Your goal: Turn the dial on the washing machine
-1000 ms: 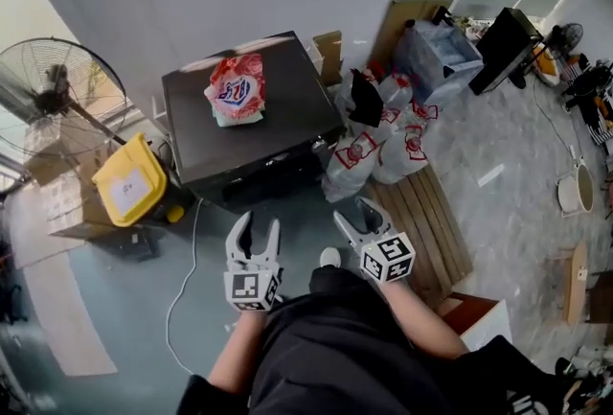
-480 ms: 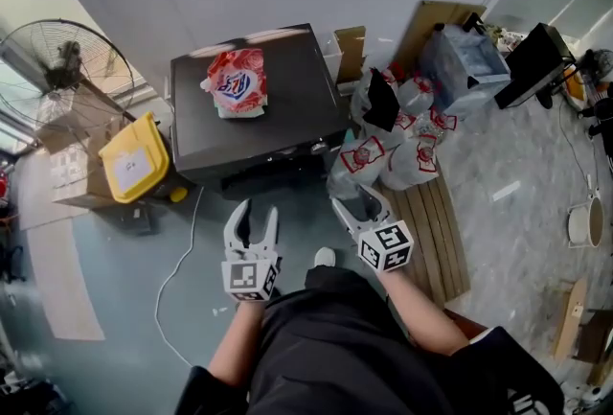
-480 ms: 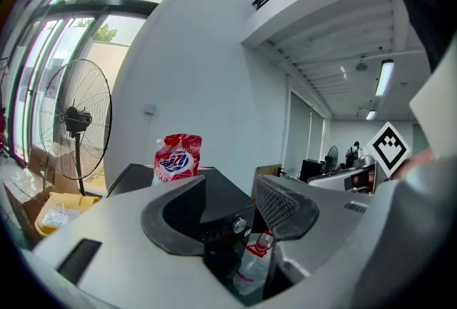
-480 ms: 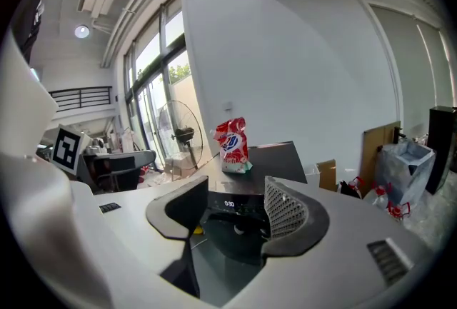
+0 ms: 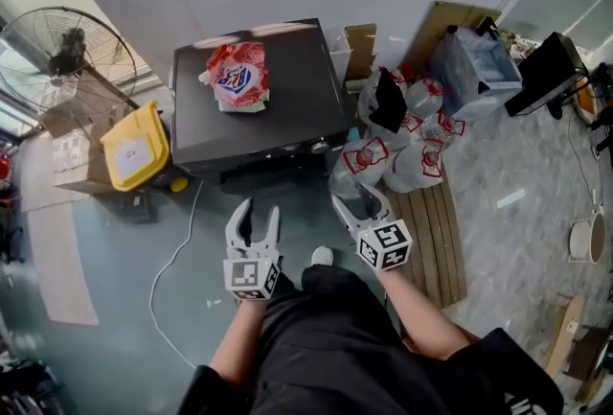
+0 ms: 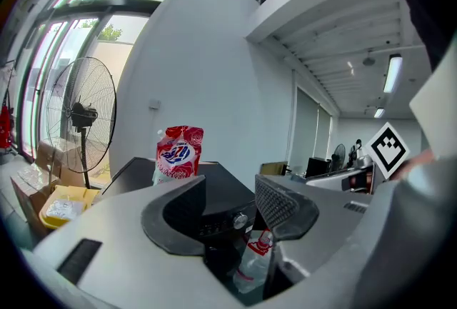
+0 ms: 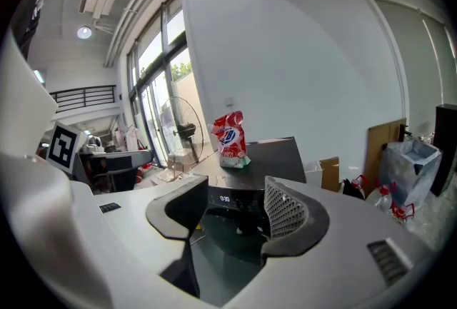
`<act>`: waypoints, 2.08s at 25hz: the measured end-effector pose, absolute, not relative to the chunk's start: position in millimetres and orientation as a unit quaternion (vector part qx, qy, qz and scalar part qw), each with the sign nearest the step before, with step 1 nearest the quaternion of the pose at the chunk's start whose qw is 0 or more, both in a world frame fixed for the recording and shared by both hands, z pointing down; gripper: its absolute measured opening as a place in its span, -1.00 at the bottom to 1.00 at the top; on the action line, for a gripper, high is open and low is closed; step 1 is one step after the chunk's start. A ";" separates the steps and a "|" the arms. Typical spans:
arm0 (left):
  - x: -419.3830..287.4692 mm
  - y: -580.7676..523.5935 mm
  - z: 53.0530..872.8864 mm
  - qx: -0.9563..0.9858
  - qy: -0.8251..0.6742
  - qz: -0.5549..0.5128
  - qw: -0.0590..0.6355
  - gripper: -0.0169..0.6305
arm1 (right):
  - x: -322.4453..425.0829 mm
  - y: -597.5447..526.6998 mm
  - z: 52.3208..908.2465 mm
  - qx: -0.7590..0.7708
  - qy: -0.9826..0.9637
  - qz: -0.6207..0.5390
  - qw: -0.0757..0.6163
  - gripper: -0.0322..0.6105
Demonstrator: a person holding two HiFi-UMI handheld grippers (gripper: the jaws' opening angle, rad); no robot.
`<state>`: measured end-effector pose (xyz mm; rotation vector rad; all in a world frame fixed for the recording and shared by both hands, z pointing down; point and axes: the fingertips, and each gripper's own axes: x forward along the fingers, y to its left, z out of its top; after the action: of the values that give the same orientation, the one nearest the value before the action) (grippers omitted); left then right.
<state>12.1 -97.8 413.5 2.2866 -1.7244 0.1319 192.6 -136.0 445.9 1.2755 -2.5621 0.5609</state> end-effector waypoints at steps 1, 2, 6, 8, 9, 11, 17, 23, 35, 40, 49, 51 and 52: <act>12.3 -99.1 417.0 0.789 -0.597 0.045 0.139 -0.36 | 193.4 -138.3 451.0 0.436 -0.872 0.191 0.117 -0.22; 12.8 -101.1 420.1 0.788 -0.597 0.045 0.141 -0.36 | 194.2 -141.3 455.8 0.437 -0.871 0.190 0.120 -0.22; 12.8 -108.7 433.3 0.789 -0.594 0.049 0.150 -0.37 | 190.6 -154.0 469.3 0.439 -0.868 0.192 0.132 -0.22; 11.7 -110.5 438.2 0.791 -0.590 0.051 0.153 -0.37 | 186.0 -158.5 470.8 0.439 -0.867 0.192 0.135 -0.22; 12.3 -110.4 440.8 0.794 -0.586 0.051 0.153 -0.37 | 184.2 -159.3 471.8 0.440 -0.866 0.193 0.135 -0.22; 15.5 -110.3 447.7 0.798 -0.580 0.052 0.154 -0.37 | 181.4 -160.2 476.4 0.442 -0.865 0.193 0.138 -0.22; 34.1 -129.3 466.1 0.810 -0.562 0.069 0.149 -0.37 | 180.3 -171.0 485.1 0.446 -0.863 0.193 0.142 -0.22; 55.2 -153.3 489.7 0.814 -0.554 0.075 0.157 -0.37 | 190.1 -176.4 492.6 0.457 -0.856 0.197 0.141 -0.22; 55.9 -185.4 529.8 0.804 -0.564 0.078 0.171 -0.37 | 193.0 -231.9 557.3 0.471 -0.847 0.202 0.141 -0.22; 44.2 -195.8 548.2 0.796 -0.573 0.087 0.173 -0.37 | 181.2 -258.8 593.5 0.473 -0.848 0.190 0.146 -0.22; 42.5 -203.8 560.2 0.795 -0.574 0.078 0.178 -0.37 | 166.8 -275.3 642.6 0.468 -0.844 0.201 0.167 -0.22; 39.2 -202.3 560.6 0.794 -0.576 0.076 0.180 -0.37 | 163.9 -276.1 651.0 0.469 -0.842 0.205 0.171 -0.22; 37.3 -201.9 561.2 0.793 -0.577 0.075 0.182 -0.37 | 162.2 -276.6 655.6 0.469 -0.841 0.206 0.174 -0.22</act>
<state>37.3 -201.9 561.2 2.2377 -1.6288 0.2121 162.2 -276.6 655.6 1.3285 -2.3849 0.5844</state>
